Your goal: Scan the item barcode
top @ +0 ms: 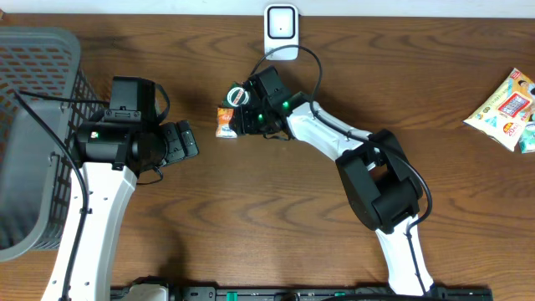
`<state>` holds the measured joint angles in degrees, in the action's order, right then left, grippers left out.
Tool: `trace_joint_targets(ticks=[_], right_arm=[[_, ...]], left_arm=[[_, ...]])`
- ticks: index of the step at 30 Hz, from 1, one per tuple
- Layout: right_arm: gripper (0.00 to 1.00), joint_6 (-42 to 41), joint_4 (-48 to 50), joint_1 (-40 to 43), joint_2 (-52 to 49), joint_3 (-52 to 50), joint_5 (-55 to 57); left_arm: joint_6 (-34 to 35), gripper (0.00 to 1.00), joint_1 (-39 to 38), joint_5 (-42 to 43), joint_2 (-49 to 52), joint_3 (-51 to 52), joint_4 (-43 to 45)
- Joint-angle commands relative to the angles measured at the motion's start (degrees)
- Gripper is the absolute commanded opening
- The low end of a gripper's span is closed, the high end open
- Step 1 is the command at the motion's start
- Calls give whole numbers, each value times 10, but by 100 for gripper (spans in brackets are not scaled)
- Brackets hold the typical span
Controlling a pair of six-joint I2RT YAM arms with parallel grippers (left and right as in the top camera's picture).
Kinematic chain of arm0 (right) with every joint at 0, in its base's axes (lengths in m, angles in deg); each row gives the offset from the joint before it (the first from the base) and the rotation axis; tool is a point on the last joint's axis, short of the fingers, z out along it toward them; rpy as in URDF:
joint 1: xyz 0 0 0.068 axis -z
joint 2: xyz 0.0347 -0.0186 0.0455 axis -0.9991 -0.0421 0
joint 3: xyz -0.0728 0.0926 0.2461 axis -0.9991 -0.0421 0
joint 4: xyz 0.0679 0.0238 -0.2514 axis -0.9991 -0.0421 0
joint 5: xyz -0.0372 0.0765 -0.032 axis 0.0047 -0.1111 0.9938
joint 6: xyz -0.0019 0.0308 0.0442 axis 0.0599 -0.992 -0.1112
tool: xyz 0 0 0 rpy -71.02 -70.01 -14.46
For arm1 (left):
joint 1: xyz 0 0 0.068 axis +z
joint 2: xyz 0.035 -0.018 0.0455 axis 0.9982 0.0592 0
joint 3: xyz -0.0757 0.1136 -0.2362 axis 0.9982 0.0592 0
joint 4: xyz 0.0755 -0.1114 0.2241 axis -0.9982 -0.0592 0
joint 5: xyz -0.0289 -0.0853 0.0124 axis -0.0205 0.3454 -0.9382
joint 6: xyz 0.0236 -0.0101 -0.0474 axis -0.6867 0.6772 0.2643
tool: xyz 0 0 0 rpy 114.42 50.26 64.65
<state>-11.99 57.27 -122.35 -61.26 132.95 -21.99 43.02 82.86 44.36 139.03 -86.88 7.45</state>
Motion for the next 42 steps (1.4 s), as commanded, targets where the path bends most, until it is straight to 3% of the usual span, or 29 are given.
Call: trace_joint_targets(ticks=[1, 15, 26, 34, 42], right_arm=[[49, -21, 3, -6, -5, -7, -6], [47, -28, 26, -12, -32, -8, -3], [14, -27, 26, -6, -37, -7, -17], [1, -21, 18, 36, -36, -7, -87], [1, 29, 20, 80, -36, -7, -204]], left_arm=[[-1, 98, 3, -2, 0, 0, -3], [-1, 97, 3, -2, 0, 0, -3], [-1, 98, 3, -2, 0, 0, -3], [-1, 98, 3, -2, 0, 0, -3], [-1, 98, 3, -2, 0, 0, -3]])
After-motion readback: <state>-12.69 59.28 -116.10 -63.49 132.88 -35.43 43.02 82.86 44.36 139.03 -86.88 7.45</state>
